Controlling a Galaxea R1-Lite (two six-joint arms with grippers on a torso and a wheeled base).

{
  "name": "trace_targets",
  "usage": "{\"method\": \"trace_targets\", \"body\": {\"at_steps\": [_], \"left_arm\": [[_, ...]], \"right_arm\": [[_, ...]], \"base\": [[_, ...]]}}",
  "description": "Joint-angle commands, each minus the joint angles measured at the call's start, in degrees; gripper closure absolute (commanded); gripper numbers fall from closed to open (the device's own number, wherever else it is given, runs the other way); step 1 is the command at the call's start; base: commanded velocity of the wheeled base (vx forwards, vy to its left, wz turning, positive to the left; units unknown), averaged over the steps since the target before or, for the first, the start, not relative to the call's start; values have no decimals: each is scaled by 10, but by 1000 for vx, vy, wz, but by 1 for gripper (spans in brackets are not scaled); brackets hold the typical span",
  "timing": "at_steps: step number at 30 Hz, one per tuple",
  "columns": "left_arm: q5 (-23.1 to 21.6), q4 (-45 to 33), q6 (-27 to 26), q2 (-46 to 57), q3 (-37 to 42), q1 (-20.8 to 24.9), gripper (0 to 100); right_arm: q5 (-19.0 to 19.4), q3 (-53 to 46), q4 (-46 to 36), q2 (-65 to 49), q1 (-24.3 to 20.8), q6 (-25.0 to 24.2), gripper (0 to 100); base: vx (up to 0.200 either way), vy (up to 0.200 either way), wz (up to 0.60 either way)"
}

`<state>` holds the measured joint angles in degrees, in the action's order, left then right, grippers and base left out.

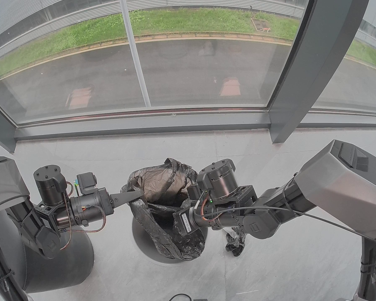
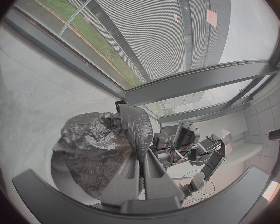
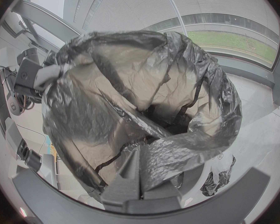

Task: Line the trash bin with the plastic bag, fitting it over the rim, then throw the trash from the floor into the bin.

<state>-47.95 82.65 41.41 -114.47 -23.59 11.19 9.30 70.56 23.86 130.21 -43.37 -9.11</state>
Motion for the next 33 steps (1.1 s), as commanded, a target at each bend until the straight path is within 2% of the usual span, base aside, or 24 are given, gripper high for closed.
{"method": "trace_targets", "body": {"at_steps": [1,7,11,15,19,27,33], "left_arm": [[0,2,2,-21,8,-6,100],[1,4,-2,-20,48,-6,100],[1,3,-25,-24,72,-9,100],[2,5,-54,-37,101,-11,100],[2,8,-57,-49,107,-11,100],[5,65,-58,-86,135,-8,100],[5,65,-58,-97,134,-12,100]], "right_arm": [[-1,4,0,0,2,0,100],[-1,-31,1,-7,-2,0,100],[0,-57,12,-17,-3,0,100],[0,-111,75,-20,-6,0,100],[-1,-141,95,-19,-11,0,100],[-17,-174,96,-20,-14,0,100],[-22,-179,96,-22,-13,-1,100]], "base": [[0,0,0],[0,0,0],[0,0,0],[0,0,0],[0,0,0],[0,0,0],[0,0,0]]}}
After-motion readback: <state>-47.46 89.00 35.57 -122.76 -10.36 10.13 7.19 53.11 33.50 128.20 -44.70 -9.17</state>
